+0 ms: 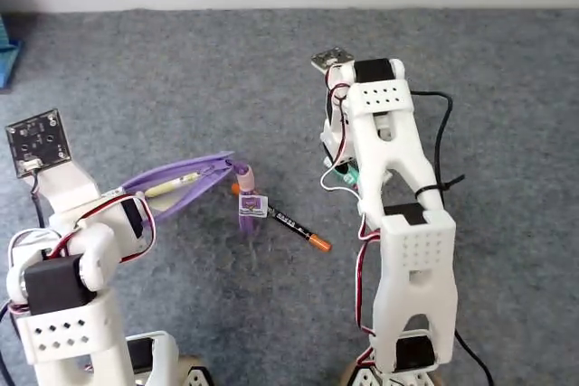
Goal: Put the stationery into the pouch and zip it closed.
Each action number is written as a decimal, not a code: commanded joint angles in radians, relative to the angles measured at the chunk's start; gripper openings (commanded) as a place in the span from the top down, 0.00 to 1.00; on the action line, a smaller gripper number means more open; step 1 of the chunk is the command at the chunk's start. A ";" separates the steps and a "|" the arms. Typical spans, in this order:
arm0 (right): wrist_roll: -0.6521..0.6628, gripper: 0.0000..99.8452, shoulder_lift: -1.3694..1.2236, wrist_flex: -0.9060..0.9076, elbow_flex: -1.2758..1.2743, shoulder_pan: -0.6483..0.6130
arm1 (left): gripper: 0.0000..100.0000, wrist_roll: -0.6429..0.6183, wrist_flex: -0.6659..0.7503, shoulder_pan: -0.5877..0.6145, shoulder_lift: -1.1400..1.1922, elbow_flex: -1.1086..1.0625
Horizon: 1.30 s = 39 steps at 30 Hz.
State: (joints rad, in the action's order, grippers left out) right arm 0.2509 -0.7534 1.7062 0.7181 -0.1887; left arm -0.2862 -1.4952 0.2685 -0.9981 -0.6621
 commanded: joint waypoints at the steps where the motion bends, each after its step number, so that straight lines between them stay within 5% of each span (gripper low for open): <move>1: 0.012 0.72 -0.058 0.016 0.104 0.007 | 0.99 -0.017 0.026 -0.008 0.011 0.004; 18: 0.011 0.72 -0.344 0.064 0.364 0.001 | 0.99 -0.017 0.029 -0.008 0.006 -0.028; 26: 0.011 0.99 -0.346 0.064 0.365 -0.002 | 0.99 -0.017 0.028 -0.008 0.003 -0.027; 39: 0.011 0.99 -0.070 0.094 0.328 -0.004 | 0.99 -0.017 0.028 -0.008 0.003 -0.027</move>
State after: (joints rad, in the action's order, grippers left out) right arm 0.2555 -0.9866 1.7538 1.0710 -0.1918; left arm -0.2862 -1.4952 0.2685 -0.9996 -0.6882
